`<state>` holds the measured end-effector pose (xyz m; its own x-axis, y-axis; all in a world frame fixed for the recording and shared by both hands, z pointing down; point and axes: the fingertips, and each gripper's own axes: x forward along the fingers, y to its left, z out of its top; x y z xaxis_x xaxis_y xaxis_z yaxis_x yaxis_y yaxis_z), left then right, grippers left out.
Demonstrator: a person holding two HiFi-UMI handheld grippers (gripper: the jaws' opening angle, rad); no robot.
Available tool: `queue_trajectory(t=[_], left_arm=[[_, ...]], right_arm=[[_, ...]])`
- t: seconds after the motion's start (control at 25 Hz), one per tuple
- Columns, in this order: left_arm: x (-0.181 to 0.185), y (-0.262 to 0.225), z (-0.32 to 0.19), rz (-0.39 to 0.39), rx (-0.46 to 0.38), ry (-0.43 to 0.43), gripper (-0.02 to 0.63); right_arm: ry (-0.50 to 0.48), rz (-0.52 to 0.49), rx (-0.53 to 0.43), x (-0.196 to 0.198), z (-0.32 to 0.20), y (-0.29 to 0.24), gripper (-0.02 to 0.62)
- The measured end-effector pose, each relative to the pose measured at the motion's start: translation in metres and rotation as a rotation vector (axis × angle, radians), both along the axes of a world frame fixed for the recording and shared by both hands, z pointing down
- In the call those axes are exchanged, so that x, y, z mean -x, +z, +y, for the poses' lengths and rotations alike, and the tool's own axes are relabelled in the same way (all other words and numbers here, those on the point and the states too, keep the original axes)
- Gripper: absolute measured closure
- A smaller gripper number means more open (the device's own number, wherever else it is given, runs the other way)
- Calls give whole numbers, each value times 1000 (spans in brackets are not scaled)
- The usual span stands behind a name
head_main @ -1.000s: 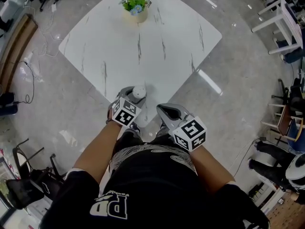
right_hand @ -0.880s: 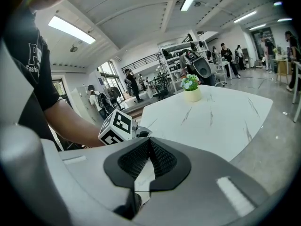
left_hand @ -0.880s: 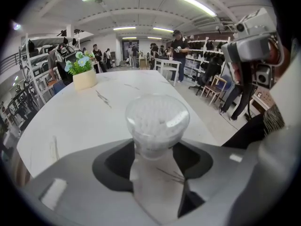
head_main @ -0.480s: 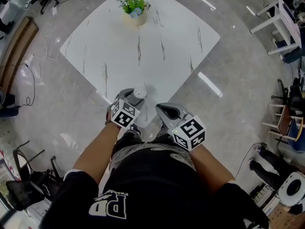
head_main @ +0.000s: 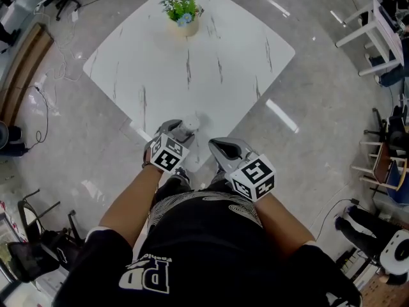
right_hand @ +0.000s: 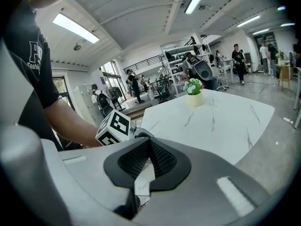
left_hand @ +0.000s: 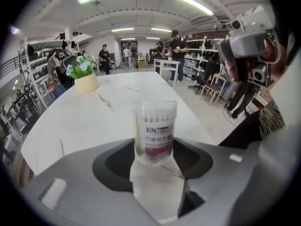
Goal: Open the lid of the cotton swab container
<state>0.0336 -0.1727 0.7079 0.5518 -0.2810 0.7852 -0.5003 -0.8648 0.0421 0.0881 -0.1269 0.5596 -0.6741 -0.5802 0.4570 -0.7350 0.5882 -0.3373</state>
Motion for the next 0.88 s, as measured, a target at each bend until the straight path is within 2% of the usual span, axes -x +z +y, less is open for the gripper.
queue_trajectory(t=[0.6,0.88], left_arm=[[4,-3,2,-1,3,-7,308],[8,-19,-5,45,-25,-34,308]], right_arm=[[14,5,-18,-1,-1,-7,595],[40,11,-37,-9,-10,-16,595]])
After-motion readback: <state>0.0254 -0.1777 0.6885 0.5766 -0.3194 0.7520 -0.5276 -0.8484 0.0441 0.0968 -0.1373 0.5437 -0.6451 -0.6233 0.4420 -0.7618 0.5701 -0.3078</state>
